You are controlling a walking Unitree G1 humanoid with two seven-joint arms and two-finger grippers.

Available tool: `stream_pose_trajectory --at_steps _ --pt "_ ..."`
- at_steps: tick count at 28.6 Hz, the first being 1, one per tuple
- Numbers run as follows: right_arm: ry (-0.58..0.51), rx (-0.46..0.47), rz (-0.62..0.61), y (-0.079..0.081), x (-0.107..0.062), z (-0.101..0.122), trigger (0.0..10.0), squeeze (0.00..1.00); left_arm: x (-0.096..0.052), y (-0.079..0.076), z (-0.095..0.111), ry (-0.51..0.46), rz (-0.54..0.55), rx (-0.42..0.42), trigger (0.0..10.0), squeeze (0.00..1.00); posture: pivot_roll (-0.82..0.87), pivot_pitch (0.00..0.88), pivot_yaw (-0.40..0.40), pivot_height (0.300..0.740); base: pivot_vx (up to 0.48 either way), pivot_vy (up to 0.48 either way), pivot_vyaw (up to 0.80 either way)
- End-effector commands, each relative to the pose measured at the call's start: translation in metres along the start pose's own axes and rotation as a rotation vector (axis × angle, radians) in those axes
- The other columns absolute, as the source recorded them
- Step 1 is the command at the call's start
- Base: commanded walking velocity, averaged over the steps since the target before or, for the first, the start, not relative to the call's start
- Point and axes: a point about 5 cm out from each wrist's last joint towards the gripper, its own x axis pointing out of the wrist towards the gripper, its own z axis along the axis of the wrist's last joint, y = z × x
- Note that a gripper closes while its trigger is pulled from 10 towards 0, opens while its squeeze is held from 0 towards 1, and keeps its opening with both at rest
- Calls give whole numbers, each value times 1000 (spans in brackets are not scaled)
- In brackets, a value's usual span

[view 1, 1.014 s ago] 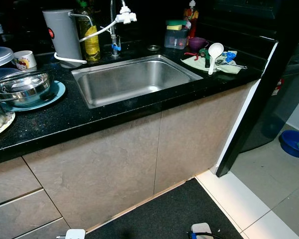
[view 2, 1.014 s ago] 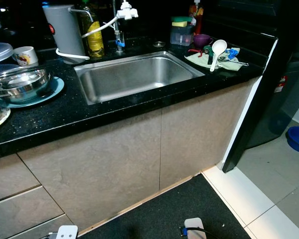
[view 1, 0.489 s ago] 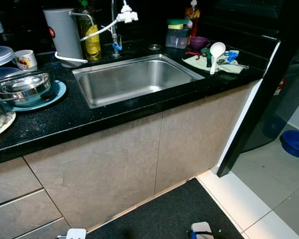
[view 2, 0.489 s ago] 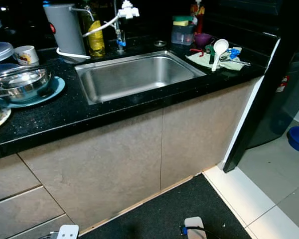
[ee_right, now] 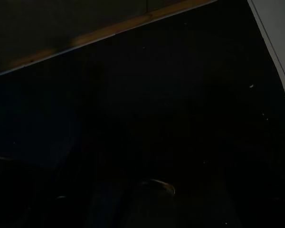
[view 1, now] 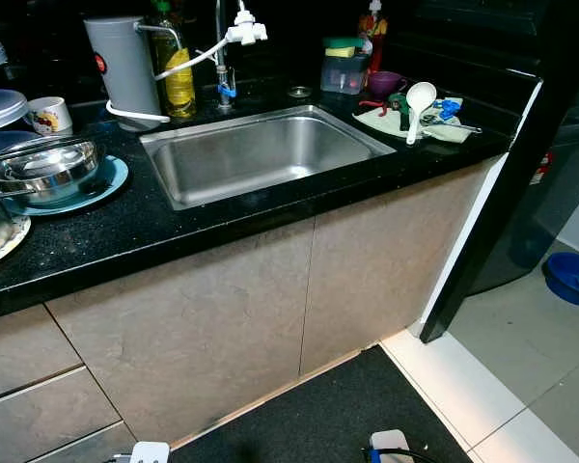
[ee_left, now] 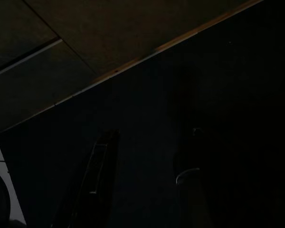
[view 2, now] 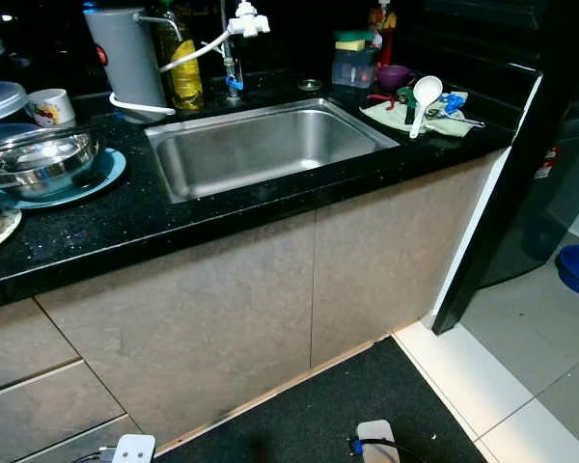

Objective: Kitchen organization

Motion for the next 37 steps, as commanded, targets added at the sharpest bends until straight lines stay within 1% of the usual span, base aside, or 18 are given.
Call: stream_pose_trajectory --at_steps 1,7,12,27,30,37 --pt "22 -2 5 2 -2 -8 10000 0 -3 2 -5 15 2 13 10000 0 5 155 8 740 0 0 0" --pt "21 -5 6 1 -3 -8 10000 0 -2 0 -3 0 -8 10 10000 0 1 157 1 740 0 0 0" --pt "1 4 15 4 -1 -3 10000 0 0 -1 3 -23 -23 13 10000 0 1 156 5 740 0 0 0" --pt "-3 -7 25 6 1 0 10000 0 1 -5 4 -23 -33 10 10000 0 1 155 6 740 0 0 0" --pt "-13 -6 30 7 1 2 10000 0 1 -6 5 -30 -43 24 10000 0 -2 153 6 740 0 0 777" --pt "-17 -11 31 7 2 3 10000 0 2 -7 7 -39 -47 24 10000 0 -6 148 5 740 0 0 800"
